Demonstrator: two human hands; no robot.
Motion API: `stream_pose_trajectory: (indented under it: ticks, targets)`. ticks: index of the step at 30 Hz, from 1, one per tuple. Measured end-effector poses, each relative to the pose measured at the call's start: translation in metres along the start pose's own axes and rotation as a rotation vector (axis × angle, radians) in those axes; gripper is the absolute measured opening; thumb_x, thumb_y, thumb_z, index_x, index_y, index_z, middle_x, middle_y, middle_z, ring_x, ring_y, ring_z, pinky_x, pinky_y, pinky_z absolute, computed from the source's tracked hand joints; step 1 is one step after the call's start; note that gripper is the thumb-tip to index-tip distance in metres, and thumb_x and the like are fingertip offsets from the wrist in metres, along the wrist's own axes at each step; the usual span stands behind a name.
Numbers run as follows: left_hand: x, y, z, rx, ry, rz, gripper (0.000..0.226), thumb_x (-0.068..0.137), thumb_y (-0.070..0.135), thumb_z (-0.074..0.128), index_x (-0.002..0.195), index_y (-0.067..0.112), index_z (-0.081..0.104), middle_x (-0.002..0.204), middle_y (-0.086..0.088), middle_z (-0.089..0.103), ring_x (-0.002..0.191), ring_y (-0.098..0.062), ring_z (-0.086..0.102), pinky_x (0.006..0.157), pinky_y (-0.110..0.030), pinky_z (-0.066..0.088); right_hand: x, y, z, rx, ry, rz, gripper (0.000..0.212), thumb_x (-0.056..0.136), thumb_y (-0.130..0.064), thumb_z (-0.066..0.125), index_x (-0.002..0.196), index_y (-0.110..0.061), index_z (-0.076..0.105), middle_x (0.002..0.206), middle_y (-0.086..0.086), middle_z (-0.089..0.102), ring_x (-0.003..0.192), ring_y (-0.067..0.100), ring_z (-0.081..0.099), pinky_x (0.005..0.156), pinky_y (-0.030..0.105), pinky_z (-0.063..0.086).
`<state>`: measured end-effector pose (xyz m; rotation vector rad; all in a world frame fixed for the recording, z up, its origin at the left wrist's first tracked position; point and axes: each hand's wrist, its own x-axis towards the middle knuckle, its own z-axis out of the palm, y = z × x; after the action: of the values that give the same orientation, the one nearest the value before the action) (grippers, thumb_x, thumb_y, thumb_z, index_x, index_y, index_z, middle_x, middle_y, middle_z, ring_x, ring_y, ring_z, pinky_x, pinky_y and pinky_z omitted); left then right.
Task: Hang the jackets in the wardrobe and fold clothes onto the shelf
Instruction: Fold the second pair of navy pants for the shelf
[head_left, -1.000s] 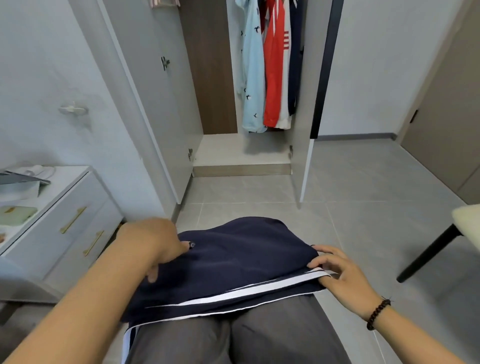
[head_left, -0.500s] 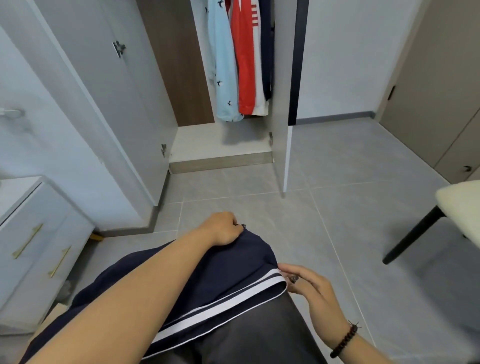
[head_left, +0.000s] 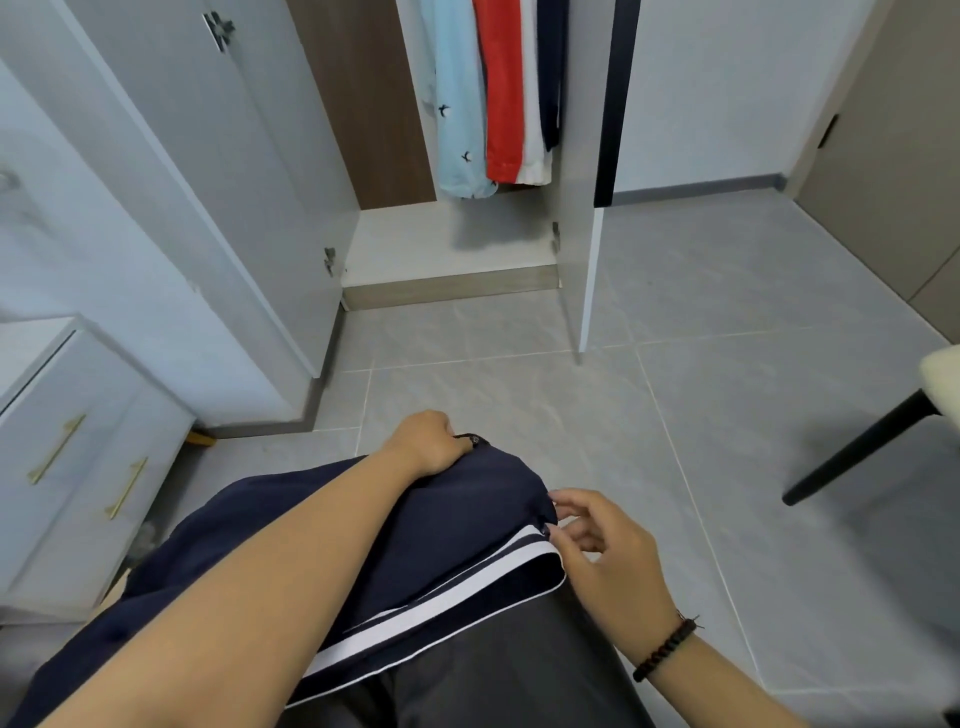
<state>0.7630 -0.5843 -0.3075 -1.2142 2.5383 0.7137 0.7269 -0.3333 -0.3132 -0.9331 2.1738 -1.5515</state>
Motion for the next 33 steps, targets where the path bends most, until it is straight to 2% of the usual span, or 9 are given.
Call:
stream_pose_trajectory:
  ticks: [3,7,13,17,20,23,25,27,33]
  targets:
    - [0.001,-0.002,-0.003,-0.103,0.009,-0.008,0.044,0.086,0.045,0.065,0.06,0.016,0.044,0.065,0.003,0.049,0.064,-0.015,0.047,0.057,-0.028,0.035,0.002,0.003,-0.002,-0.031,0.046,-0.029,0.029,0.082,-0.005,0.071,0.086,-0.034,0.067,0.08,-0.018,0.068,0.073,0.004,0.065,0.069,0.019,0.054]
    - [0.003,-0.004,-0.006,-0.307,0.008,-0.015,0.051,0.088,0.029,0.065,0.052,0.018,0.031,0.055,0.002,0.035,0.056,-0.016,0.034,0.057,-0.029,0.028,0.001,0.005,-0.012,-0.185,0.02,-0.236,0.019,0.087,0.005,0.061,0.09,-0.012,0.07,0.078,-0.018,0.058,0.07,-0.003,0.057,0.063,0.01,0.047]
    - [0.001,0.002,-0.014,-0.871,0.159,-0.123,0.054,0.088,0.033,0.067,0.052,0.022,0.03,0.057,0.002,0.031,0.054,-0.015,0.03,0.052,-0.029,0.023,0.001,0.005,-0.039,-0.323,-0.041,-0.422,0.016,0.087,-0.001,0.053,0.089,-0.005,0.068,0.078,-0.012,0.051,0.071,-0.007,0.045,0.066,0.002,0.038]
    - [-0.01,0.006,-0.014,-0.737,0.197,-0.04,0.031,0.094,0.024,0.057,0.063,0.018,0.059,0.065,0.006,0.056,0.064,-0.013,0.05,0.058,-0.025,0.038,-0.001,0.008,-0.051,-0.339,-0.23,-0.396,0.016,0.088,-0.003,0.056,0.085,-0.011,0.069,0.073,-0.015,0.054,0.065,-0.003,0.05,0.062,0.005,0.041]
    - [-0.025,0.0,-0.029,-0.671,0.18,0.021,0.011,0.092,0.016,0.057,0.084,0.018,0.065,0.092,0.008,0.068,0.091,-0.011,0.062,0.071,-0.019,0.043,0.002,0.009,-0.055,-0.242,-0.38,-0.086,0.034,0.098,-0.013,0.05,0.068,-0.024,0.064,0.065,-0.008,0.063,0.061,0.005,0.058,0.061,0.015,0.045]
    - [-0.061,-0.021,-0.045,-0.555,0.244,0.099,0.015,0.093,0.015,0.055,0.098,0.025,0.063,0.096,0.015,0.064,0.096,-0.007,0.06,0.072,-0.008,0.039,0.014,-0.001,-0.048,-0.095,-0.202,0.12,0.035,0.099,-0.017,0.045,0.071,-0.022,0.066,0.069,0.0,0.067,0.062,0.011,0.062,0.064,0.016,0.049]
    - [-0.092,-0.04,-0.045,-0.443,0.287,0.139,0.024,0.094,0.016,0.053,0.114,0.023,0.063,0.11,0.014,0.062,0.104,-0.003,0.055,0.08,-0.004,0.036,0.024,-0.016,-0.035,-0.181,-0.137,0.064,0.026,0.095,-0.012,0.052,0.077,-0.023,0.067,0.073,-0.003,0.067,0.071,0.009,0.062,0.065,0.013,0.047]
    - [-0.122,-0.059,-0.04,-0.321,0.349,0.136,0.032,0.095,0.021,0.052,0.126,0.023,0.058,0.125,0.01,0.058,0.116,-0.007,0.051,0.096,-0.017,0.037,0.03,-0.036,-0.015,-0.274,-0.155,-0.051,0.022,0.09,-0.007,0.057,0.082,-0.026,0.066,0.085,-0.01,0.064,0.083,0.005,0.059,0.071,0.01,0.041]
    - [-0.206,-0.118,-0.028,-0.287,0.716,-0.105,0.036,0.092,0.031,0.053,0.127,0.027,0.056,0.124,0.01,0.059,0.116,-0.013,0.052,0.102,-0.037,0.04,0.011,-0.108,0.06,-0.377,-0.492,-0.42,0.013,0.089,-0.014,0.061,0.089,-0.027,0.065,0.093,-0.021,0.057,0.096,-0.003,0.052,0.086,0.01,0.037]
